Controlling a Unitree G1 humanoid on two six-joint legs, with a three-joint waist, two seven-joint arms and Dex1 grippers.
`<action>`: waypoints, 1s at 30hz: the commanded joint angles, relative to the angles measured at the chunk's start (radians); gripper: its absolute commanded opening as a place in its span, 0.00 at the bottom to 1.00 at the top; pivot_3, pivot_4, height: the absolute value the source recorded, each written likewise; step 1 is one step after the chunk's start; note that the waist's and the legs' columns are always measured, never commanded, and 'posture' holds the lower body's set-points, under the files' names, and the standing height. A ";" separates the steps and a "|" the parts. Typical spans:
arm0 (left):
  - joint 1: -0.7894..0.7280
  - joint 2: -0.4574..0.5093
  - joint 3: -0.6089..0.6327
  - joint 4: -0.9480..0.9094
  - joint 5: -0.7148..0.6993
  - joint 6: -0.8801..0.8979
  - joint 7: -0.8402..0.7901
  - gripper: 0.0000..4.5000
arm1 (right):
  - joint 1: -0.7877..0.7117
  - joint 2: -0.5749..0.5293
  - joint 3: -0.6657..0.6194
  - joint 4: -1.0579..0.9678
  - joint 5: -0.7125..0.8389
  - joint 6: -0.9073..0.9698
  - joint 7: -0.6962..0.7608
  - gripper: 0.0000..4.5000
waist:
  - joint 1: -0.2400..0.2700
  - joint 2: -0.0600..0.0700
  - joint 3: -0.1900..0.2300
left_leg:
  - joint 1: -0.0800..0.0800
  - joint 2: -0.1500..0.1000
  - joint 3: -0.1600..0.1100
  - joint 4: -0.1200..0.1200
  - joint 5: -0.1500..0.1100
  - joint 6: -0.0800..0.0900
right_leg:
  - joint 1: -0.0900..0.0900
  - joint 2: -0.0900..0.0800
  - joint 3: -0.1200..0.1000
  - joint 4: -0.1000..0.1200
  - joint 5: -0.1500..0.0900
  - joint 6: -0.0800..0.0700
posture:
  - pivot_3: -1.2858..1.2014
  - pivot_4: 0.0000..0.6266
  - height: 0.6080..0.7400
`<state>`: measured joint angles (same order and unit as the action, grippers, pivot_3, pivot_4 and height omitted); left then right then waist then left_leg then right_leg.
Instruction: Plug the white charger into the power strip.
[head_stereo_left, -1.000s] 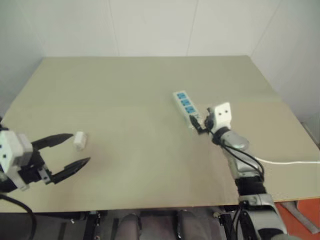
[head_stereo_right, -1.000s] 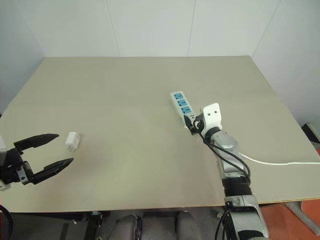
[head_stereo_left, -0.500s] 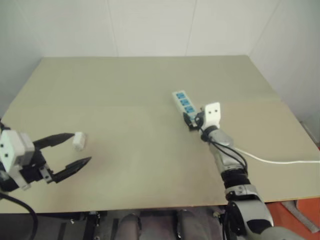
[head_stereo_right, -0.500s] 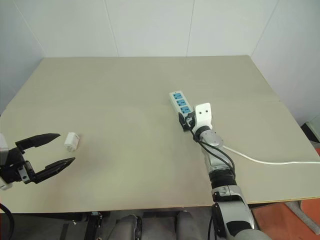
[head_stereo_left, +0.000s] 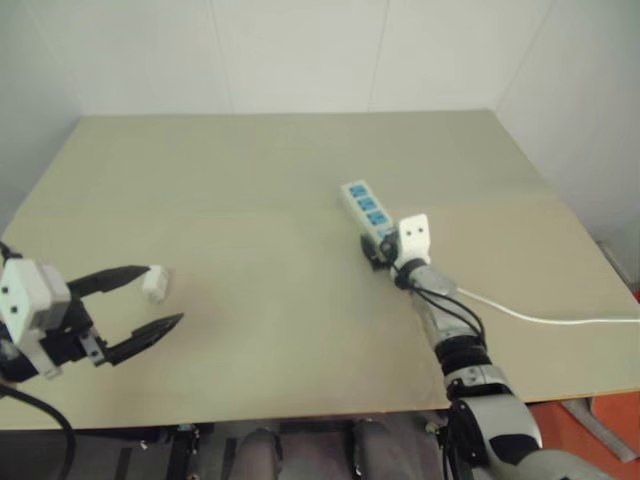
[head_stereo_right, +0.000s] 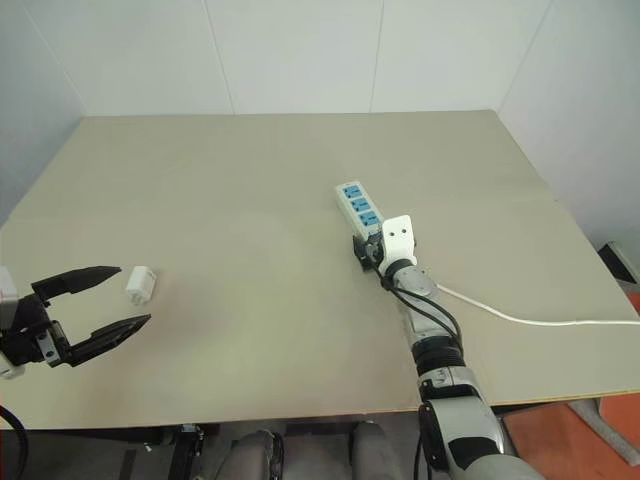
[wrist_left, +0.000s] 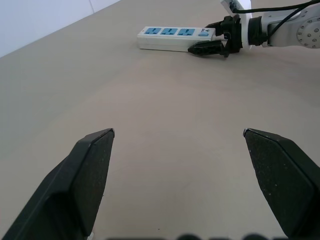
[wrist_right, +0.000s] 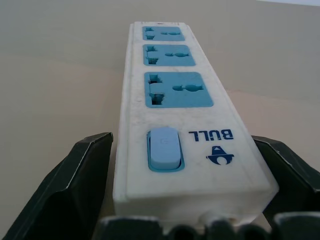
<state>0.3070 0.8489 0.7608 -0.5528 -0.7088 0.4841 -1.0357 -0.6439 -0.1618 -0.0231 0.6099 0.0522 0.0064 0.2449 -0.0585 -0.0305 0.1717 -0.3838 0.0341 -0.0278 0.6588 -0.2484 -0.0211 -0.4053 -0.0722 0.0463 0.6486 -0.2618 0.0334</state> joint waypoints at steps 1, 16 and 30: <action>-0.012 0.017 0.002 -0.015 -0.014 -0.004 0.004 1.00 | 0.009 0.006 0.011 -0.020 0.000 0.002 0.024 0.80 | -0.004 0.000 0.000 | 0.000 0.000 0.000 0.000 0.000 0.000 | 0.000 0.000 0.000 0.000 0.000 0.000 | 0.52 0.24 1.00; -0.033 0.042 -0.001 0.020 -0.010 -0.005 -0.019 1.00 | 0.113 -0.090 0.026 -0.243 0.161 0.019 0.414 0.76 | -0.009 0.000 0.000 | -0.001 0.000 0.000 0.000 0.000 0.000 | 0.000 0.000 0.000 -0.001 0.000 0.000 | 0.52 0.24 1.00; -0.055 0.078 0.005 0.087 0.010 -0.010 -0.048 1.00 | 0.283 -0.297 0.199 -0.506 0.220 0.007 0.918 0.76 | -0.006 0.001 0.000 | 0.000 0.000 0.000 0.000 0.000 0.000 | 0.000 0.000 0.000 0.000 0.000 0.000 | 0.52 0.24 1.00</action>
<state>0.2529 0.9101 0.7403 -0.4610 -0.7042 0.4840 -1.0803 -0.3487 -0.4491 0.1696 0.1477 0.2572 0.0591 1.1213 -0.0649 -0.0300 0.1722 -0.3838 0.0344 -0.0279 0.6585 -0.2485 -0.0209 -0.4053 -0.0717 0.0460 0.6482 -0.2619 0.0336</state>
